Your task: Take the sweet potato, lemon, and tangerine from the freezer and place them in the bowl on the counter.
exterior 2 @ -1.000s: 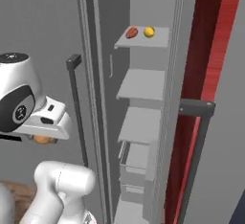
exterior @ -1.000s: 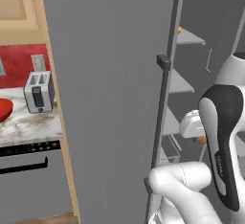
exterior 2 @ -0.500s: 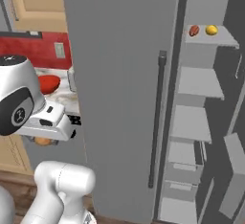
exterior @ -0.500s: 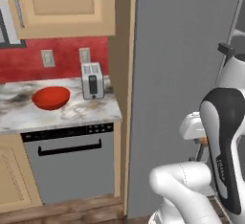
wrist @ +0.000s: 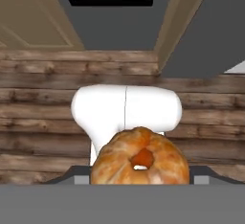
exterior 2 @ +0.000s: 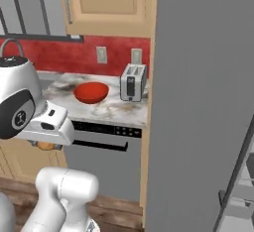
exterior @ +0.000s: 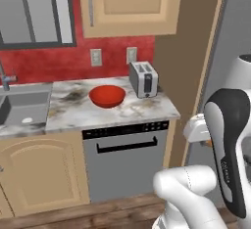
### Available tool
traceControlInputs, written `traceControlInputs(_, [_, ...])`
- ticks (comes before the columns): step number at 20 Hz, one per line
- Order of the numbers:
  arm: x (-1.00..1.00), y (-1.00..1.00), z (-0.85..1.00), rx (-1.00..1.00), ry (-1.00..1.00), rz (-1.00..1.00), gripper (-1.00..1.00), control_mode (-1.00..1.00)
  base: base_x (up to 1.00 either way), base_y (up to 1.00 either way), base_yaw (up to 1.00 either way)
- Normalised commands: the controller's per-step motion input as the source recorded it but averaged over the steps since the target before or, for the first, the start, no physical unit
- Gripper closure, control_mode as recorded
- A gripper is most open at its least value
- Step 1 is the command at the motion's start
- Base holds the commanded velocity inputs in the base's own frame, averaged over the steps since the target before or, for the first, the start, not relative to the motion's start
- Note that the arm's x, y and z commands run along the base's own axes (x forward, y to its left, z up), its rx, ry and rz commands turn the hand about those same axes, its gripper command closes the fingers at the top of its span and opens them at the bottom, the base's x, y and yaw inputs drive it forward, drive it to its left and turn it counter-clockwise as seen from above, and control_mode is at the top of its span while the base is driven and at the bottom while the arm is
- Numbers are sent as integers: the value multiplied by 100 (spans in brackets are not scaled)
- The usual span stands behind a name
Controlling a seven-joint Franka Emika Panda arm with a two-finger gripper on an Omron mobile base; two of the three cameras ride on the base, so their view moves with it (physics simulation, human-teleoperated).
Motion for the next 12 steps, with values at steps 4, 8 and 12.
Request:
traceControlInputs(4, [0, 0, 0, 0, 0, 0, 100, 100, 42, 76, 0])
traceControlInputs(8, [0, 0, 0, 0, 0, 0, 100, 100, 44, 54, 0])
traceControlInputs(12, [0, 0, 0, 0, 0, 0, 100, 100, 42, 30, 0])
